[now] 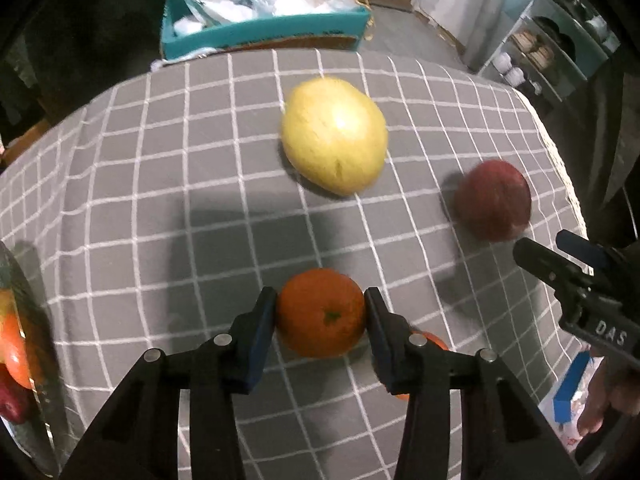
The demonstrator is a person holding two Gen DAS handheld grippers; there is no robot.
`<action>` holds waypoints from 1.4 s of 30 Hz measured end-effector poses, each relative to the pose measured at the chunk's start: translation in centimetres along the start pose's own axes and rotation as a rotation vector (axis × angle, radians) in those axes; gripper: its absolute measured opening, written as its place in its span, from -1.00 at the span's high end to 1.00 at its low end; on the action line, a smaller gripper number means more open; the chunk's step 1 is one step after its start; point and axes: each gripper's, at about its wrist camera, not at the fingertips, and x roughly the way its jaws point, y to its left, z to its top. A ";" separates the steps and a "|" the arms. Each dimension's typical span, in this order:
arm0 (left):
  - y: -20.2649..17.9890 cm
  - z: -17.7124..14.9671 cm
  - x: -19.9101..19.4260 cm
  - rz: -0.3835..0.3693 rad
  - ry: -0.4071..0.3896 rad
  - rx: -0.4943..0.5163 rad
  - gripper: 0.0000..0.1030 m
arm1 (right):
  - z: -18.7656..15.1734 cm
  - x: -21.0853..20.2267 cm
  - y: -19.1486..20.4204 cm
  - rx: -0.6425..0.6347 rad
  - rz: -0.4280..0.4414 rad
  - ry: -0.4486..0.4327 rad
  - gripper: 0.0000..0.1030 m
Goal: Organize fruits
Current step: 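Grasp an orange with the left tool while the right tool grasps the red apple, then lift and carry the orange with the left tool while the right tool carries the red apple toward the bowl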
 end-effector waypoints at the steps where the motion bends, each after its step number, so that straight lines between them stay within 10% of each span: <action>1: 0.3 0.1 -0.1 0.007 -0.006 -0.002 0.13 | 0.4 0.4 0.1 -0.003 0.006 0.007 -0.64; 21: 3.3 2.4 -0.6 0.073 -0.053 -0.040 0.13 | 3.9 6.3 1.5 -0.049 -0.001 0.107 -0.61; 42: 2.8 2.5 -5.6 0.077 -0.154 -0.029 0.13 | 2.6 0.6 3.3 -0.089 -0.020 -0.036 -0.52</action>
